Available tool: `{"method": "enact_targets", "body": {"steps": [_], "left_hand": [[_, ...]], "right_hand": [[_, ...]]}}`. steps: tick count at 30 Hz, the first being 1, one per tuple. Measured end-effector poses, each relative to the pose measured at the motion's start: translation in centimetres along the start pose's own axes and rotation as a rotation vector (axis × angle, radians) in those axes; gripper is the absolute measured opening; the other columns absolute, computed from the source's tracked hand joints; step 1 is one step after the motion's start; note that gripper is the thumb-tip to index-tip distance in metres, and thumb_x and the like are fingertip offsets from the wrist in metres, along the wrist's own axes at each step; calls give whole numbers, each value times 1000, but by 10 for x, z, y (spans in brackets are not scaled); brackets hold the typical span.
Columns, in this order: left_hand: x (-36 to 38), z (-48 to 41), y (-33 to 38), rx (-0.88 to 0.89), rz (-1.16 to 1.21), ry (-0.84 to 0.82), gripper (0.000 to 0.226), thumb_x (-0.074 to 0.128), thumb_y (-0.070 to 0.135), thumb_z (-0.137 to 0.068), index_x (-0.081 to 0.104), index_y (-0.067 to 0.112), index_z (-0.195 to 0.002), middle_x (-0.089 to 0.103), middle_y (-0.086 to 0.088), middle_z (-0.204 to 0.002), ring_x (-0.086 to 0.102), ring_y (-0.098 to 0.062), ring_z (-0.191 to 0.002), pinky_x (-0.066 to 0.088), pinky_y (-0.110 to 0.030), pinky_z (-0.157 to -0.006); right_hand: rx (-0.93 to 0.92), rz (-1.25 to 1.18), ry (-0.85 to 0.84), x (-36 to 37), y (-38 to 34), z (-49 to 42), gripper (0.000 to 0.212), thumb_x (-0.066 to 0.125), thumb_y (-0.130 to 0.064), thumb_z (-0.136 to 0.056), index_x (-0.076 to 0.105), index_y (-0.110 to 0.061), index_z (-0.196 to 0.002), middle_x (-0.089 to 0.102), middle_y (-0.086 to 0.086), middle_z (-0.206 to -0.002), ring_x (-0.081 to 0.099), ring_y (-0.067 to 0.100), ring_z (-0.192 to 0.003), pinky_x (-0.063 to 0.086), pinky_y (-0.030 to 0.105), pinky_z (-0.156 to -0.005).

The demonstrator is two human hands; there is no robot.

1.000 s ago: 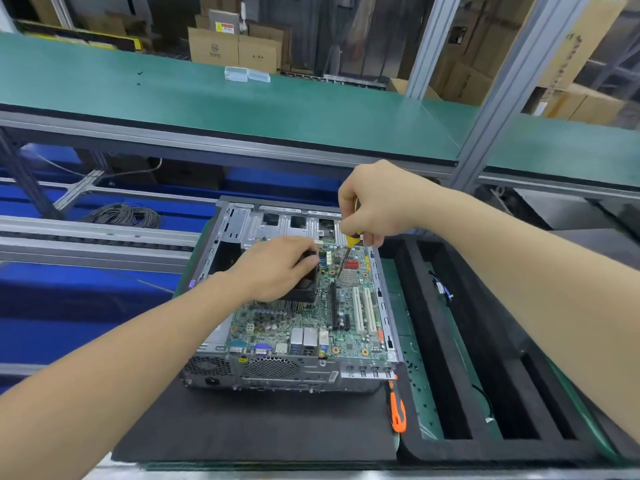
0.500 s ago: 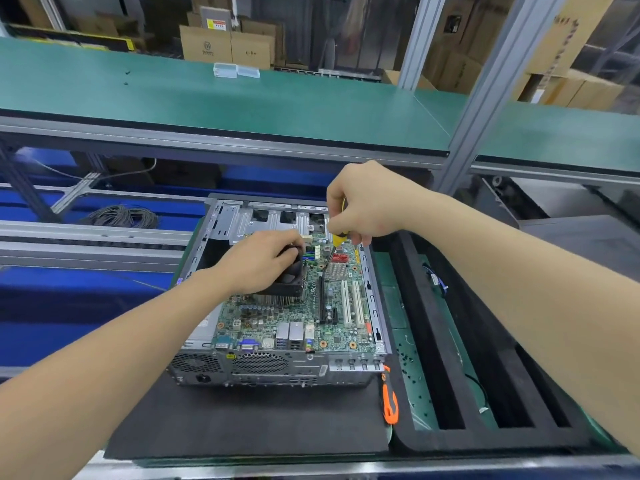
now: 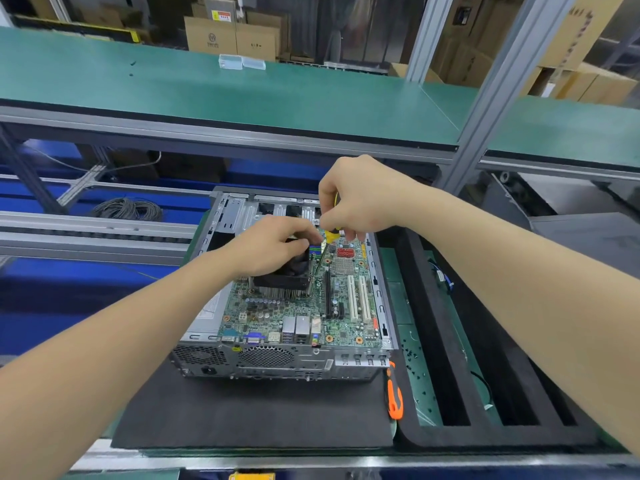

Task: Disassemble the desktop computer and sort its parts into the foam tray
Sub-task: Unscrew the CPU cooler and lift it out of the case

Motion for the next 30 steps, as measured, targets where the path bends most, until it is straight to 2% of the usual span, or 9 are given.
{"method": "enact_targets", "body": {"steps": [3,6,8,10,13,15,18,24,30], "left_hand": [[-1,2,7,74,102,6,25,56,10,-103,75,25,-112,69,33,-89,53,19,-60,37,-1,-57],[3,3,7,88,197,-72,33,57,10,-102,77,36,-101,76,6,-103,55,-7,-62,41,-22,-61],[4,2,3,72,202,-80,33,57,10,-102,78,36,-99,75,0,-94,57,-19,-67,43,-33,-64],[6,2,2,73,220,-76,33,57,9,-102,79,33,-98,71,11,-77,47,-5,-54,36,-18,-54],[5,5,4,62,237,-83,33,57,6,-101,79,31,-98,75,20,-93,61,2,-72,40,-8,-62],[4,5,4,64,241,-85,38,57,6,-101,78,38,-94,76,17,-103,65,-2,-89,45,-11,-73],[5,4,3,75,227,-93,47,57,6,-100,74,46,-82,76,9,-105,64,-4,-80,46,-22,-71],[7,4,0,79,271,-103,40,57,0,-96,79,32,-87,74,9,-95,63,-4,-80,42,-9,-67],[8,2,-1,111,330,-127,42,55,-7,-93,79,27,-93,77,5,-100,68,-17,-97,49,-17,-83]], "right_hand": [[-4,-6,4,-1,-1,-1,9,68,-22,-86,70,-14,-81,72,-2,-56,71,9,-51,52,18,-53],[-7,-5,17,-2,-2,-2,8,69,-19,-85,72,-13,-81,71,-3,-55,71,9,-50,56,20,-55],[-4,-5,12,0,-3,-2,8,69,-19,-85,72,-13,-81,71,-3,-55,71,9,-51,57,21,-56],[0,-2,13,2,-4,-2,7,69,-18,-84,72,-13,-81,71,-3,-55,71,9,-51,55,20,-55],[1,0,10,2,-4,-2,8,69,-18,-85,72,-12,-80,71,-2,-55,71,9,-51,56,21,-56],[1,-3,6,2,-5,-2,8,68,-18,-85,72,-12,-80,71,-2,-54,71,9,-51,58,22,-58],[1,-11,10,3,-6,-3,6,68,-16,-84,71,-12,-81,71,-2,-54,71,8,-51,56,21,-55],[27,-38,13,3,-3,-4,8,68,-16,-87,71,-9,-83,71,-2,-54,72,9,-51,60,24,-61],[42,-48,31,4,-1,-6,10,68,-15,-88,72,-8,-82,71,-2,-54,71,9,-49,57,21,-56]]}}
Point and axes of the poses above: each hand's wrist, its own z-axis away from the middle knuckle, its own x-axis out of the palm, y = z × x, the point moved 3 cm from there along -z, towards the middle knuckle
